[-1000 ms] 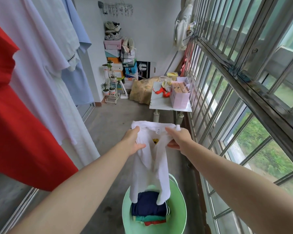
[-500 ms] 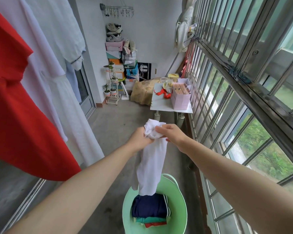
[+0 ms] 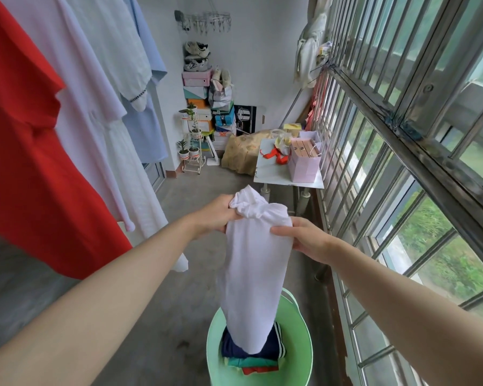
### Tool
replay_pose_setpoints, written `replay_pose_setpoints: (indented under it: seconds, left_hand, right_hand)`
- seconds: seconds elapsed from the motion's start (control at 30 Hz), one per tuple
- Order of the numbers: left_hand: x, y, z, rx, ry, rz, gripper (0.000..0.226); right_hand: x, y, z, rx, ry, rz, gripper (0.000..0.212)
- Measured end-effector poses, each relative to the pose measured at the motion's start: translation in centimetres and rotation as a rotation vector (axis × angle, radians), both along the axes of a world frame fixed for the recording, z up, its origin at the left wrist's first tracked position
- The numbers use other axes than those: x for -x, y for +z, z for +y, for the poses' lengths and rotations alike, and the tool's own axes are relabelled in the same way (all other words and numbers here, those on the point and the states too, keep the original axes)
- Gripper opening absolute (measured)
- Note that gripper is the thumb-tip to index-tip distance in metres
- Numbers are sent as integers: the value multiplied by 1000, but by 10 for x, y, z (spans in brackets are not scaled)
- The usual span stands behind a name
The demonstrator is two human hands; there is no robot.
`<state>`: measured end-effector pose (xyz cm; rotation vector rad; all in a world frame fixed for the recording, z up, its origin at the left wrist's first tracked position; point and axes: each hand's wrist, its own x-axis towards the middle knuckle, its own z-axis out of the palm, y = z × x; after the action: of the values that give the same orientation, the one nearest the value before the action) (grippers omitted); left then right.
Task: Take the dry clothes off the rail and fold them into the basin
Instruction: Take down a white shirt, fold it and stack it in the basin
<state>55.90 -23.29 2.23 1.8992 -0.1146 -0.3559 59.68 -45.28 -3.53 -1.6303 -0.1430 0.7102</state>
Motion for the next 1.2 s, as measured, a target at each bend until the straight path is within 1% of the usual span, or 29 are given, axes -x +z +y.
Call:
replay_pose_setpoints:
  seconds: [0.13,0.2,0.27,0.3,0.4,0.47,0.53,0.57,0.6,0.63,0.67,0.7,0.73,0.77,0.83,0.87,0.97,1.03,1.1,1.13,1.2]
  left_hand:
    - [1,-2,11,-66,-3,15,14]
    - [1,-1,14,-107,3,8,9]
    - [0,4,11,-68,22,-12,8]
    - [0,8,8,-32,43,-28,9]
    - [0,21,0,74,124,-59,14]
    - [-3,29,0,224,183,-43,15]
    - [-8,30,7,508,248,-8,20]
    - [-9,29,13,673,260,35,34]
    - [-9,24,18,808,250,96,53]
    - [-8,14,22,855,234,158,70]
    - [-5,1,22,815,223,214,80]
    - [1,-14,19,714,206,268,80]
    - [9,-28,13,604,203,312,71]
    - [15,-38,7,540,214,344,56]
    - [13,-51,-1,461,287,335,27]
    - [12,-51,-2,421,342,327,21]
    - [3,-52,-2,385,480,359,20]
    - [1,-52,-4,373,511,359,22]
    - [-2,-54,-5,348,512,314,31]
    - [-3,-53,-6,322,503,279,36]
    - [-2,-50,-11,289,460,216,40]
  right_hand:
    - [2,4,-3,-91,-35,7,39]
    - [3,4,-4,-131,-3,1,46]
    - [4,1,-6,-143,24,-1,52]
    - [5,-1,-7,-116,47,-15,55]
    - [12,-12,-6,76,154,-91,68]
    - [14,-16,-6,100,116,-102,68]
    - [15,-9,-3,-6,43,-67,57]
    - [14,-3,0,-85,10,-23,50]
    - [13,4,1,-150,-14,17,44]
    - [12,10,5,-182,-49,39,36]
    - [9,16,6,-184,-94,38,29]
    - [8,20,9,-177,-138,23,24]
    - [7,22,10,-171,-174,-5,20]
    - [7,22,11,-156,-204,-33,18]
    - [8,17,9,-103,-243,-73,22]
    - [10,15,8,-62,-246,-85,26]
    - [9,10,4,-16,-234,-91,37]
    - [7,8,1,-36,-251,-66,39]
    - [6,6,-2,-26,-319,-33,40]
    - [5,5,-4,-10,-360,-34,36]
    - [6,6,-4,4,-416,-58,19]
